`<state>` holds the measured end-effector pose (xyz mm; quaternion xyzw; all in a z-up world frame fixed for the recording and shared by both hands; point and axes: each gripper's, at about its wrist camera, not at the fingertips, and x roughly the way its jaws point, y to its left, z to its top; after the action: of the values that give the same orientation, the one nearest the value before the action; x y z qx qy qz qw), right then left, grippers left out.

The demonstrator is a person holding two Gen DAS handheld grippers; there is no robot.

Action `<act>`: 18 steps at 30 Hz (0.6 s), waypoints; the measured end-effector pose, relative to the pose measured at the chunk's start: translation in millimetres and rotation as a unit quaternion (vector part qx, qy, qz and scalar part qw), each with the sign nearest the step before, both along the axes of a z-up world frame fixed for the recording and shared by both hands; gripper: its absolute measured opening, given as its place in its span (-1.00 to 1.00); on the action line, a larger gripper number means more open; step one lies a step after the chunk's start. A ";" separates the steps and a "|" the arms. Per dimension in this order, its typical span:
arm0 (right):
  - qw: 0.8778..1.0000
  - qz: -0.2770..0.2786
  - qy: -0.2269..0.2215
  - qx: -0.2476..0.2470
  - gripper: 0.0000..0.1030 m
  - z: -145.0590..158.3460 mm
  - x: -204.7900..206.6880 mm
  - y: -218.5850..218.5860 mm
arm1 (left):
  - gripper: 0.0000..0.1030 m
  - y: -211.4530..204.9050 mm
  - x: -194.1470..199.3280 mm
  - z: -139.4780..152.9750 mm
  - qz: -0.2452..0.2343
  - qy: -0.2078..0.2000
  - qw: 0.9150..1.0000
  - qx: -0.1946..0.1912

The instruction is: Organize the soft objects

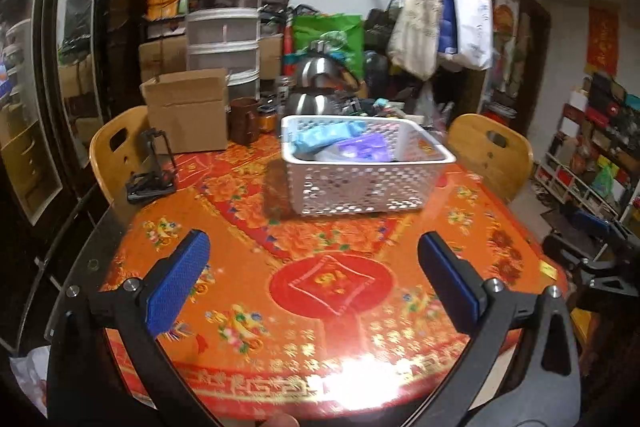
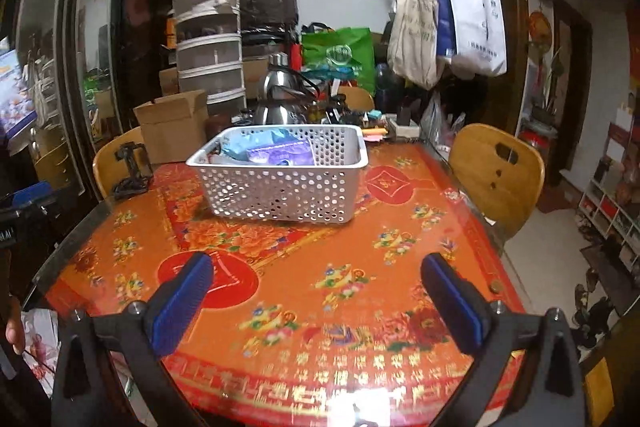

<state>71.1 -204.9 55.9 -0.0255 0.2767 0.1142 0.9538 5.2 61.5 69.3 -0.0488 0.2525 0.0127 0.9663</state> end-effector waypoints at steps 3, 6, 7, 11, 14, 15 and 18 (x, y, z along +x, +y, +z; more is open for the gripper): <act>1.000 -0.004 0.001 0.011 1.00 5.5 -14.3 -3.3 | 1.00 -17.9 -20.9 5.9 -0.008 -0.010 1.000 0.002; 1.000 -0.019 0.009 0.018 1.00 9.2 -12.8 -10.1 | 1.00 -33.8 -21.6 6.4 -0.023 -0.001 1.000 0.007; 1.000 -0.021 0.010 0.018 1.00 9.6 -11.1 -11.5 | 1.00 -38.4 -18.6 4.0 -0.027 0.008 1.000 0.010; 0.999 -0.023 0.015 0.018 1.00 6.9 -2.6 -13.7 | 1.00 -41.9 -1.4 -5.9 -0.033 0.031 0.999 0.003; 1.000 -0.016 0.025 0.008 1.00 1.0 2.9 -8.0 | 1.00 -38.4 9.4 -12.3 -0.026 0.041 0.999 0.003; 0.999 -0.014 0.028 0.006 1.00 -1.3 4.1 -5.6 | 1.00 -37.8 11.2 -13.7 -0.025 0.042 0.999 0.004; 0.999 -0.009 0.031 0.001 1.00 -4.0 7.4 -0.5 | 1.00 -34.7 15.5 -14.5 -0.016 0.040 0.999 0.008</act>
<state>78.4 -205.3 51.8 -0.0190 0.3060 0.1068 0.9458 20.7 26.8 54.8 -0.0366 0.2914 0.0008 0.9559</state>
